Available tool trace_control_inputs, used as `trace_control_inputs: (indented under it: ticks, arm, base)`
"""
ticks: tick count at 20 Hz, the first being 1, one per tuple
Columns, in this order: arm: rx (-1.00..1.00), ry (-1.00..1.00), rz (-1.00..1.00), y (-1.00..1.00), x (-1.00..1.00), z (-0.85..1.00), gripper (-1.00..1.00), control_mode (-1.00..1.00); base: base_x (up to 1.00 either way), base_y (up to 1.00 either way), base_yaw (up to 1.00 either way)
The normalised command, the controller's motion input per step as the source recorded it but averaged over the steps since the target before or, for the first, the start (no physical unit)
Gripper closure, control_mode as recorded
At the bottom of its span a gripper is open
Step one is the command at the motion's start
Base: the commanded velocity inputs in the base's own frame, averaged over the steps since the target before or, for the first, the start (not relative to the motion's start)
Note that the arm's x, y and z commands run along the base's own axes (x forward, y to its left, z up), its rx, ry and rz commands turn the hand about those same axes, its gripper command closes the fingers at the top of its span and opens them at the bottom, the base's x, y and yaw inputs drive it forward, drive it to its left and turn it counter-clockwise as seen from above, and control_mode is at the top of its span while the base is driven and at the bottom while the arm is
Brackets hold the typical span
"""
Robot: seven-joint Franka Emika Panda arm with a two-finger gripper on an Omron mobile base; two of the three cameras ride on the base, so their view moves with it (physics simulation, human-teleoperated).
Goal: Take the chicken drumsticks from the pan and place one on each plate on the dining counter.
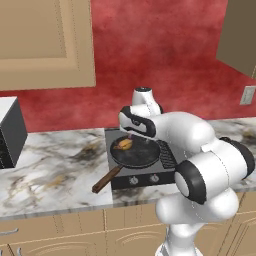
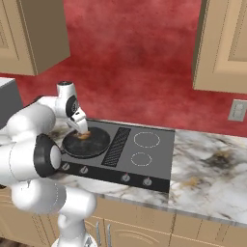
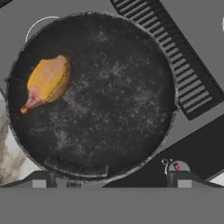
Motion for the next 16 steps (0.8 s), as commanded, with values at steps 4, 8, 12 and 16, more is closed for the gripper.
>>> trace_control_inputs:
  ticks: [4,8,12,16]
  arm:
    - [0.05,0.00,0.00,0.01,0.28,-0.20,-1.00,-1.00]
    - [0.00,0.00,0.00,0.05,0.18,-0.32,-1.00,-1.00]
    - [0.00,0.00,0.00,0.07,0.32,-0.22,-1.00,-1.00]
    - [0.01,0.02,0.00,0.13,0.50,-0.08,-1.00,-1.00]
  base:
    - [0.00,0.00,0.00]
    - [0.00,0.00,0.00]
    - [0.00,0.00,0.00]
    - [0.00,0.00,0.00]
